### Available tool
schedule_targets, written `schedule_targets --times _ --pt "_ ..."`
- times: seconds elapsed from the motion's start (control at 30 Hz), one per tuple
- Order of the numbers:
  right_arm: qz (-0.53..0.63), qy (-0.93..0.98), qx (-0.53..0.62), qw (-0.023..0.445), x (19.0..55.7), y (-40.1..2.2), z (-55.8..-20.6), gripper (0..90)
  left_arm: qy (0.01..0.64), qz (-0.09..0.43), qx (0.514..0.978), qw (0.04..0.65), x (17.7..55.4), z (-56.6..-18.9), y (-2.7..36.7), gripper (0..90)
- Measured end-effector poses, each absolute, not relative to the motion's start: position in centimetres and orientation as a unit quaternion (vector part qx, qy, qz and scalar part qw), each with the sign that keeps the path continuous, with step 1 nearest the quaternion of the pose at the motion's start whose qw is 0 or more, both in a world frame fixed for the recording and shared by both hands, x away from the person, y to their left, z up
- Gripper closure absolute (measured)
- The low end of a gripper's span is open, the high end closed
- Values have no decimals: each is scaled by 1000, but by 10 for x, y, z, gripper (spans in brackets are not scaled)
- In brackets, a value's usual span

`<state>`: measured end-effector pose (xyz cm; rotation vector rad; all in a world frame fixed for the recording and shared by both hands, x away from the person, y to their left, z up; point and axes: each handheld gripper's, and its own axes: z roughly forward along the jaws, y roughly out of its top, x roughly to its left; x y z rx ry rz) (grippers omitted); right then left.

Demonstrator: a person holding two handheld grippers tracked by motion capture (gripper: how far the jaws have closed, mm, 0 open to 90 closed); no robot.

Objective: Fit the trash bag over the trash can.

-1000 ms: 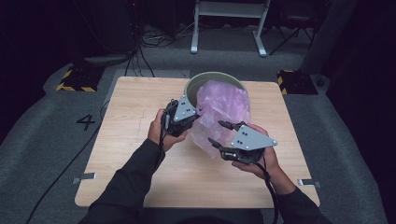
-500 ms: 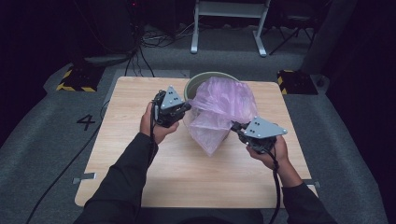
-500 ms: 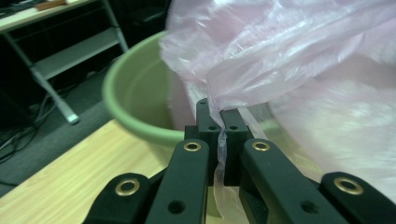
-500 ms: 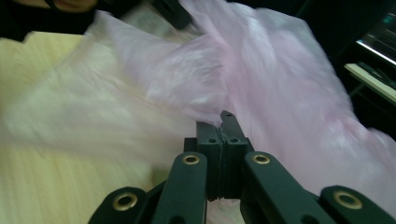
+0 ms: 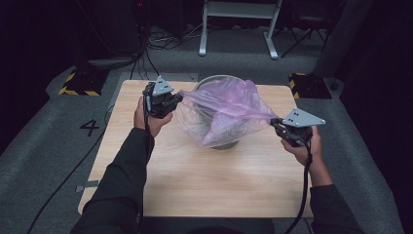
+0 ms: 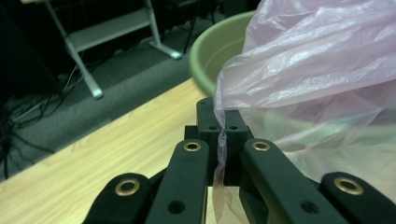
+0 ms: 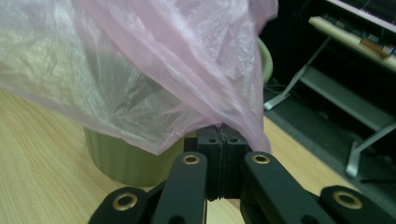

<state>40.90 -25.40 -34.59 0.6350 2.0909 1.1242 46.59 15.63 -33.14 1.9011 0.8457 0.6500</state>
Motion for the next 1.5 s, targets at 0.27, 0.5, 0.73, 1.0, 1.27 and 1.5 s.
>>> schedule_targets --times 0.27,0.5,0.73,1.0,1.27,1.5 --pt "408 808 272 326 433 -270 -372 900 351 279 764 463 479 -348 160 889" --pt "416 799 292 320 442 -275 -383 755 320 281 769 477 473 -357 161 824" --pt "469 774 281 319 422 -271 -366 351 305 282 761 499 464 -352 159 826" --pt "534 755 223 310 388 -274 -350 393 306 285 759 499 462 -350 158 826" --pt "535 762 224 289 373 -294 -358 397 304 286 756 504 460 -350 160 819" --pt "505 744 242 365 377 -275 -331 372 299 294 758 499 461 -347 156 795"
